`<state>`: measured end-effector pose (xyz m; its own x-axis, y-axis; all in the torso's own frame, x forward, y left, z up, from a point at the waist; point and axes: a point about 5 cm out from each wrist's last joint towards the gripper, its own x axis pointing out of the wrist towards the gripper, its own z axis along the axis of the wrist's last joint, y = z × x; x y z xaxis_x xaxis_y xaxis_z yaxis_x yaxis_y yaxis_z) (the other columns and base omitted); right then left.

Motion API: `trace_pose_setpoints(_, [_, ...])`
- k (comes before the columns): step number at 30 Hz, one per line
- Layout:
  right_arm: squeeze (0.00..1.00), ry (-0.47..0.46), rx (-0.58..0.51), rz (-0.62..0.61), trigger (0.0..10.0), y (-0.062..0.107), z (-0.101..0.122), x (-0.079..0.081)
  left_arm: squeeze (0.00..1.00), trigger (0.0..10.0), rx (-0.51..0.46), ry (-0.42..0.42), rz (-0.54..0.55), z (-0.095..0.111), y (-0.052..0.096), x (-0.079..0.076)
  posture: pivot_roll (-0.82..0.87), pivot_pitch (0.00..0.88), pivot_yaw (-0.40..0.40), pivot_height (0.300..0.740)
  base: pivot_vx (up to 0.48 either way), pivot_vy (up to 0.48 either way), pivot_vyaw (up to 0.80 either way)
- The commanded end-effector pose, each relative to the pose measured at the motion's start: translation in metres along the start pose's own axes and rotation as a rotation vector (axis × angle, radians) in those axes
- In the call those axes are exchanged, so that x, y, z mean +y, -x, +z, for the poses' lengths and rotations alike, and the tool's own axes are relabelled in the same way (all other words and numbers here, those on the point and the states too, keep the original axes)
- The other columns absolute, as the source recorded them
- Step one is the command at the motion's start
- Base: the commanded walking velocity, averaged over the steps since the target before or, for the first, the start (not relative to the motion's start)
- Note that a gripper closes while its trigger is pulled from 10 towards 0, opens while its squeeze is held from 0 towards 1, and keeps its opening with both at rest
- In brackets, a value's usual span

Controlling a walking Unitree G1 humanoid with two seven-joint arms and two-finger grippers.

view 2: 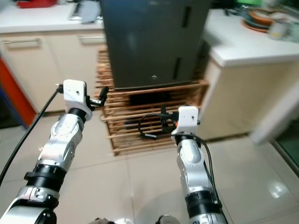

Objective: Restocking fridge

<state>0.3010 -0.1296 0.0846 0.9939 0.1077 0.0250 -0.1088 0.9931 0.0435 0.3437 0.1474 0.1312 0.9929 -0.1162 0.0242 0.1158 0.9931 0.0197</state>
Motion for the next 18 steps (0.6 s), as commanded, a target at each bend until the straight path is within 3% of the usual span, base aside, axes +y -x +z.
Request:
trace_pose_setpoints(1, [0.0, -0.002, -0.016, -0.016, 10.0, 0.001, 0.003, -0.005, 0.0, 10.0, 0.052, 0.052, 0.009, -0.013, 0.004, 0.003, -0.1, 0.0, 0.039, 0.74, 0.0, 0.0, -0.8])
trace_pose_setpoints(3, [0.0, -0.022, 0.003, -0.048, 10.0, 0.004, -0.001, -0.011, 0.0, 10.0, 0.084, 0.093, 0.03, -0.021, 0.008, 0.007, -0.1, 0.0, 0.041, 0.74, 0.0, 0.0, -0.8])
trace_pose_setpoints(6, [0.0, -0.026, 0.021, -0.102, 10.0, 0.008, -0.005, -0.025, 0.0, 10.0, 0.09, 0.078, -0.005, -0.026, 0.011, 0.006, -0.11, 0.0, 0.049, 0.74, 0.0, 0.0, -0.8])
trace_pose_setpoints(9, [0.0, -0.017, 0.027, -0.133, 10.0, 0.01, -0.006, -0.032, 0.0, 10.0, 0.07, 0.085, -0.07, -0.024, 0.01, 0.0, -0.12, 0.0, 0.061, 0.74, 0.0, 0.0, 0.0])
trace_pose_setpoints(11, [0.0, -0.002, 0.023, -0.143, 10.0, 0.011, -0.006, -0.034, 0.0, 10.0, 0.039, 0.085, -0.091, -0.019, 0.007, -0.003, -0.13, 0.0, 0.073, 0.74, 0.48, 0.0, 0.0])
trace_pose_setpoints(18, [0.0, 0.006, 0.025, -0.189, 10.0, 0.01, -0.005, -0.045, 0.0, 10.0, 0.004, 0.048, -0.146, -0.011, -0.001, -0.013, -0.15, 0.0, 0.078, 0.74, 0.48, 0.0, -0.8])
